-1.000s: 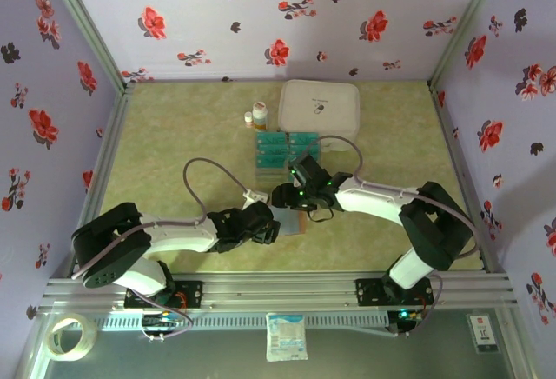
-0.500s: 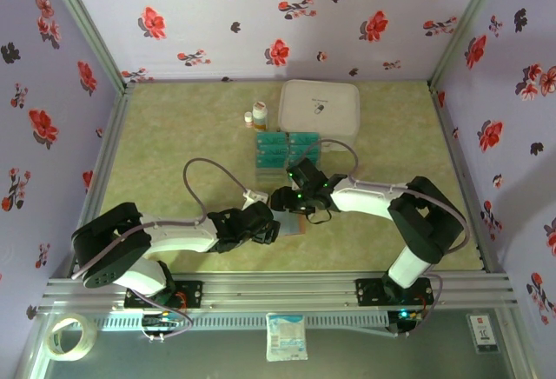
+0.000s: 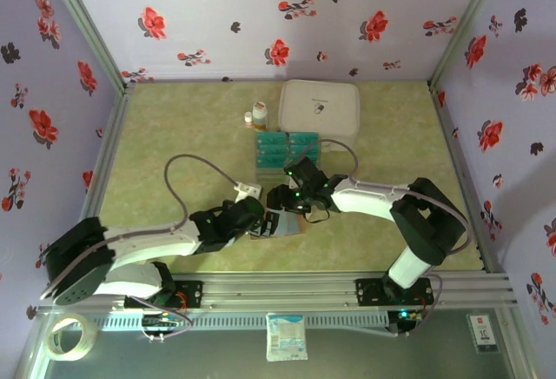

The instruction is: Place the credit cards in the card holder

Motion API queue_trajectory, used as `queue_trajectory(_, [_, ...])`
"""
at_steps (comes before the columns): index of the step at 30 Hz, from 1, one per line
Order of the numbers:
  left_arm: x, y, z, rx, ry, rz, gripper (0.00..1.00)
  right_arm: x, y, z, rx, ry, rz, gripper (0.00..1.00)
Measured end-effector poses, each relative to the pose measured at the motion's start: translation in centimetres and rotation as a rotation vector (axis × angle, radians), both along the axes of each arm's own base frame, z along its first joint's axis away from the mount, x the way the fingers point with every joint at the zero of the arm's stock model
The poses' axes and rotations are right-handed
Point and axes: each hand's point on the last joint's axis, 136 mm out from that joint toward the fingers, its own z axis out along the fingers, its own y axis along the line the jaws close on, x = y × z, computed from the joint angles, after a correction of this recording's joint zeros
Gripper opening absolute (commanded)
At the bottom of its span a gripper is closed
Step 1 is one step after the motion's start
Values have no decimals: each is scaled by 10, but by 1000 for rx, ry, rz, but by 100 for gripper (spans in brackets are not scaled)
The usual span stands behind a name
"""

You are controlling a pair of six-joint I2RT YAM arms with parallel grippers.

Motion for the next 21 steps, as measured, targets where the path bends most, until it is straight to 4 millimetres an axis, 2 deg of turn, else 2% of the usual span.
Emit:
queue_trajectory(6, [7,30,39,-61,-53,64,100,11,28,35,90,-53,-1,55])
queue_trajectory(10, [12,49,51,-79,-65,110,100,17,47,47,126,-80,4,58])
queue_trajectory(12, [12,57,49,-62,-58,128,100,18,55,45,125,-76,7,58])
queue_trajectory(21, [5,84,26,67,6,161,100,11,80,8,71,-20,25,58])
